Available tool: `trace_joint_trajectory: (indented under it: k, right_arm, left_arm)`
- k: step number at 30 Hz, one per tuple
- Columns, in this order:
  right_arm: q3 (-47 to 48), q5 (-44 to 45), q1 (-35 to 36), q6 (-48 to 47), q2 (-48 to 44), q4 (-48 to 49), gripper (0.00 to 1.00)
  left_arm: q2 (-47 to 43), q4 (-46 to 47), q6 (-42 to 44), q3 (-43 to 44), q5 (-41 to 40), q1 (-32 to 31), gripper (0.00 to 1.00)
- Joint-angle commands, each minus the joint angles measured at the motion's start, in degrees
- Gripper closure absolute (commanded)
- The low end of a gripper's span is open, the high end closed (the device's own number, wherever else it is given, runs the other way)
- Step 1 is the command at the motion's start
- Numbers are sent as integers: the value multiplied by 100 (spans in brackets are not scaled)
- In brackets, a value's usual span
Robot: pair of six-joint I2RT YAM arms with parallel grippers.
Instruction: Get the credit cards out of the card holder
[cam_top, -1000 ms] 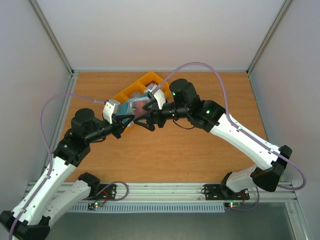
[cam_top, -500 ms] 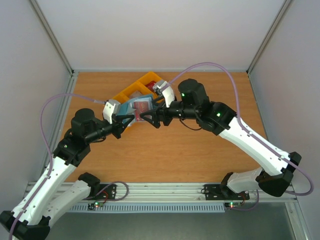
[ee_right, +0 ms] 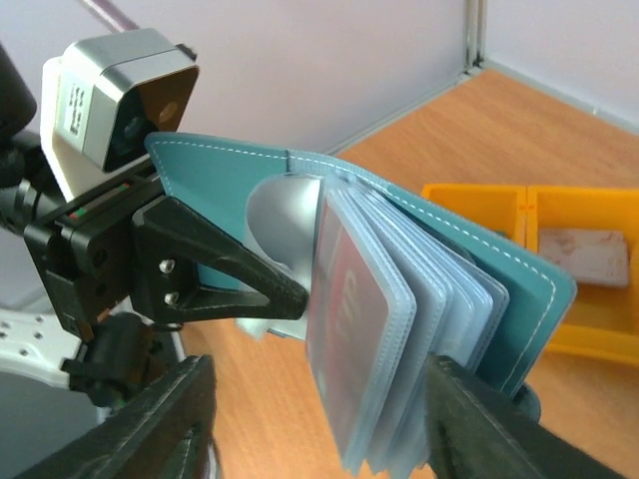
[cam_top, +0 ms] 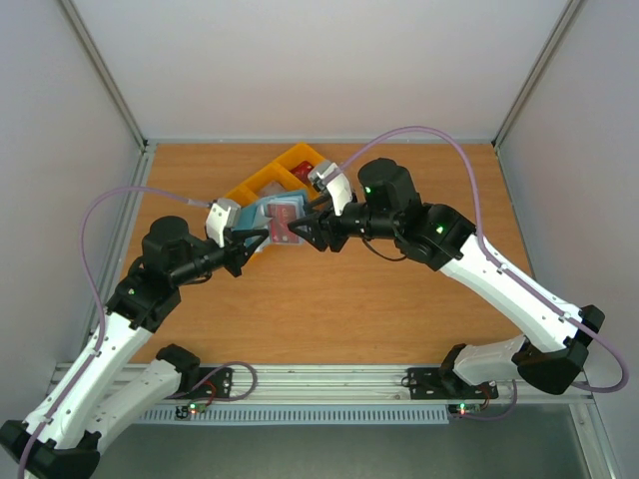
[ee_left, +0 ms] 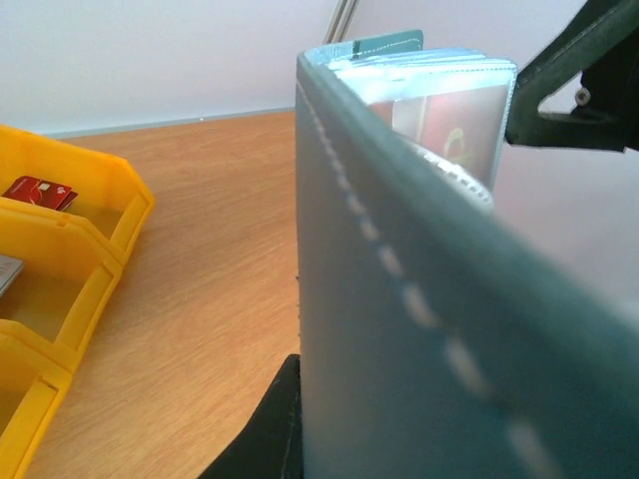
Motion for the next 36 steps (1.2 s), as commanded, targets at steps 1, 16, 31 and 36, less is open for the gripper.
trace_joint_trajectory:
  k: [1,16,31,36]
  right_arm:
    - [-88,159,-61,-268,-195,-181,49]
    - [67,-665,-463,-849,-216,-486,83]
    - [-95,-2838,-497,-2001,-368,-872,79]
    - [-207,-2664,-496,-1655,-417,-472,74]
  left_arm:
    - [-57,426,-37,80,120,-11,100]
    - [-241,1069,-144,-162,1117,-12,100]
    - [-212,1314,-65,-210,1691,-11,100]
    - [-198,1394,-34,-224,1933,-27,100]
